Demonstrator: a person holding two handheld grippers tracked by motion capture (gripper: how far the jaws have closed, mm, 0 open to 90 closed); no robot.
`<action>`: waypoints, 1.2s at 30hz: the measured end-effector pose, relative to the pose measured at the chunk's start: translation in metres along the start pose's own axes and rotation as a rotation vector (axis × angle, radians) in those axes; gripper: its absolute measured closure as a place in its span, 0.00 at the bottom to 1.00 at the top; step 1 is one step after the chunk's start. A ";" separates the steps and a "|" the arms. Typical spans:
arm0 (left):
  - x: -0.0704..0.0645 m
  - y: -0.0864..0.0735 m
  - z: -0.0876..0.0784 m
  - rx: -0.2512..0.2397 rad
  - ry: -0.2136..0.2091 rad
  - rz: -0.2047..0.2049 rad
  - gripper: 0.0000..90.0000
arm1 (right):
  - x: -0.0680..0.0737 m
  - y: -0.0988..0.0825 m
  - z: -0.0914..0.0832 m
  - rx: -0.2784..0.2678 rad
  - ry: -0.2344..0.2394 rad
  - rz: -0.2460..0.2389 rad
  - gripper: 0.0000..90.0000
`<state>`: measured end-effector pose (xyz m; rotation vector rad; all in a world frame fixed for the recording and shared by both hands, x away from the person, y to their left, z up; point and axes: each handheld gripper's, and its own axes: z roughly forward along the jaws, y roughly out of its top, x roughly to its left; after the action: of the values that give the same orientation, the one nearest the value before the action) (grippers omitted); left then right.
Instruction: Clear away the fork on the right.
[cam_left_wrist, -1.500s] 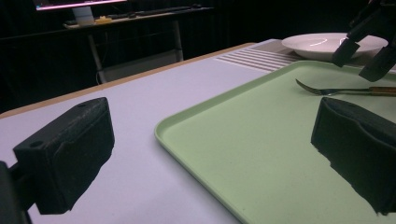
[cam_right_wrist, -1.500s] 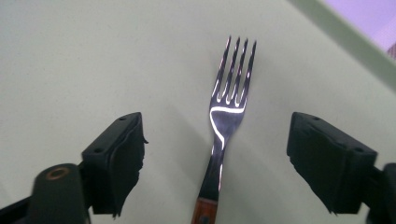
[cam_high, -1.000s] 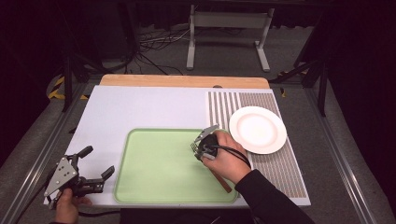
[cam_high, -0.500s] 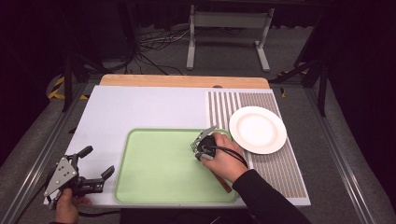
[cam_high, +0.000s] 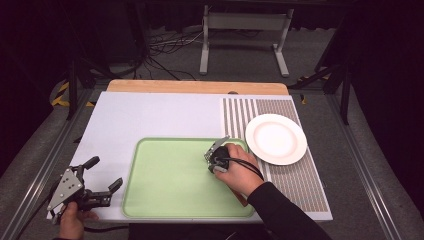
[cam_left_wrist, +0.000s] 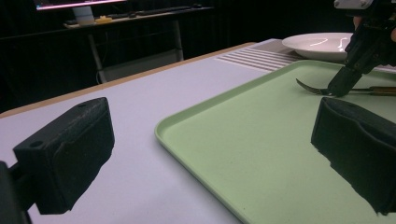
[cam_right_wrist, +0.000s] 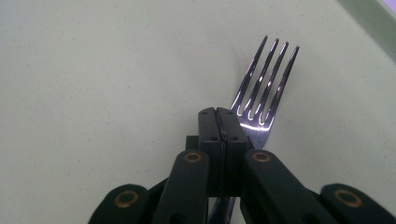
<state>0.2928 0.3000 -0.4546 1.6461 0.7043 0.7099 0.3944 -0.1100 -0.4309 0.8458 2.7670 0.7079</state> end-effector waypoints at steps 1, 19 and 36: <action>0.000 0.000 0.000 0.000 0.000 0.000 0.00 | 0.000 0.000 0.000 0.000 0.001 0.002 1.00; 0.000 0.000 0.000 0.000 -0.001 0.001 0.00 | -0.016 -0.005 -0.003 0.009 -0.048 0.041 1.00; -0.001 0.000 0.000 0.002 0.001 -0.003 0.00 | -0.037 -0.015 -0.010 0.017 -0.100 0.093 1.00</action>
<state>0.2928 0.2993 -0.4546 1.6457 0.7083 0.7077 0.4148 -0.1460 -0.4284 0.9903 2.6641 0.6389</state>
